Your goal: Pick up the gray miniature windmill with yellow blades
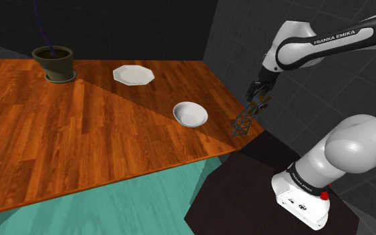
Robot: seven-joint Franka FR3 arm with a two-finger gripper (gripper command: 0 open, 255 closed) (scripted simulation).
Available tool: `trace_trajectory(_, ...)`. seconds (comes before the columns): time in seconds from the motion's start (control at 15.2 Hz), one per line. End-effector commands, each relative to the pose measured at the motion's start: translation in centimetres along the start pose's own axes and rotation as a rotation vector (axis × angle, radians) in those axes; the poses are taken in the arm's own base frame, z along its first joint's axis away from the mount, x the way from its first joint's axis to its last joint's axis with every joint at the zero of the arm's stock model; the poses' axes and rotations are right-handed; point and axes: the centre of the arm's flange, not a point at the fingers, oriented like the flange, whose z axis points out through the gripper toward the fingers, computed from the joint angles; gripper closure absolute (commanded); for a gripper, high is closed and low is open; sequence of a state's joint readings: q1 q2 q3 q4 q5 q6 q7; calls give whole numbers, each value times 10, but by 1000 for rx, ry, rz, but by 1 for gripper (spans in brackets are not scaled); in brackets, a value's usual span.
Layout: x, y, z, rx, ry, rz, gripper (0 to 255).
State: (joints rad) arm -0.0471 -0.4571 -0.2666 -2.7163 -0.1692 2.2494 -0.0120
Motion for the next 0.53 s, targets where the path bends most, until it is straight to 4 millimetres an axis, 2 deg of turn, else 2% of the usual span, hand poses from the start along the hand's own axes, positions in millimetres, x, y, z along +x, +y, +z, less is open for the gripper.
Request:
trace_trajectory(0.0, 1, 0, 12, 0, 1, 0, 0)
trace_trajectory(0.13, 1, 0, 20, 0, 1, 0, 0)
trace_trajectory(0.26, 1, 0, 20, 0, 1, 0, 0)
trace_trajectory(0.33, 1, -1, 20, 0, 1, 0, 255)
trace_trajectory(0.46, 1, 0, 19, 0, 1, 0, 255)
